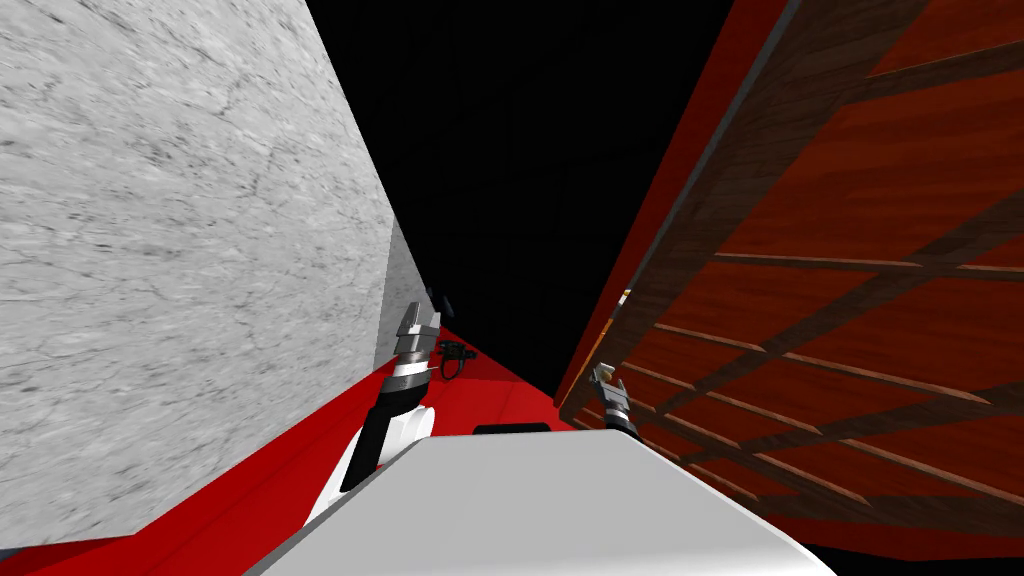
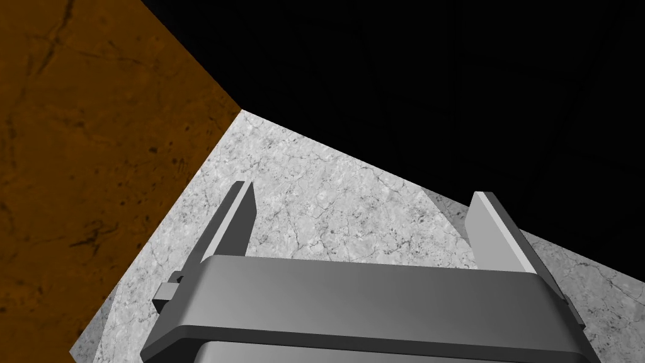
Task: Pull the door open
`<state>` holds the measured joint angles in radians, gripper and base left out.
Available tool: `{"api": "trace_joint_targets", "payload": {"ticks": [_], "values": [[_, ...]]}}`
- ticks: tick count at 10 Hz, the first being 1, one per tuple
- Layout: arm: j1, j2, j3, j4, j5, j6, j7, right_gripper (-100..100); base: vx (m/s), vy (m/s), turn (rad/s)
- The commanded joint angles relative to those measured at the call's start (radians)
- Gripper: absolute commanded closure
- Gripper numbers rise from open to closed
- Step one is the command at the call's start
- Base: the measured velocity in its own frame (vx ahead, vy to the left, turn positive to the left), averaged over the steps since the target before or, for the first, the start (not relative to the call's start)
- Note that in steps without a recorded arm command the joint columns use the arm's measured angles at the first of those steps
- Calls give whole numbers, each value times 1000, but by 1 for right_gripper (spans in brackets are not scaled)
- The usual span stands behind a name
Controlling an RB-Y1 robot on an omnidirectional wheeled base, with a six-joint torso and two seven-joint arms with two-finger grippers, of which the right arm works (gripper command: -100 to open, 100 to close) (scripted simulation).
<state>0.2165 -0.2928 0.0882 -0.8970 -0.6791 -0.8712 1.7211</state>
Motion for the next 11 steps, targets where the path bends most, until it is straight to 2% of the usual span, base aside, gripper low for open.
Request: {"api": "trace_joint_targets", "payload": {"ticks": [1, 2, 7, 11], "values": [[0, 0, 0, 0, 0, 0, 0, -100, 89, -17, 23], [0, 0, 0, 0, 0, 0, 0, 100, -12, 0, -31], [0, 0, 0, 0, 0, 0, 0, 100, -17, 4, 4], [-3, 1, 1, 6, 0, 3, -87, 100, -14, -1, 18]]}}
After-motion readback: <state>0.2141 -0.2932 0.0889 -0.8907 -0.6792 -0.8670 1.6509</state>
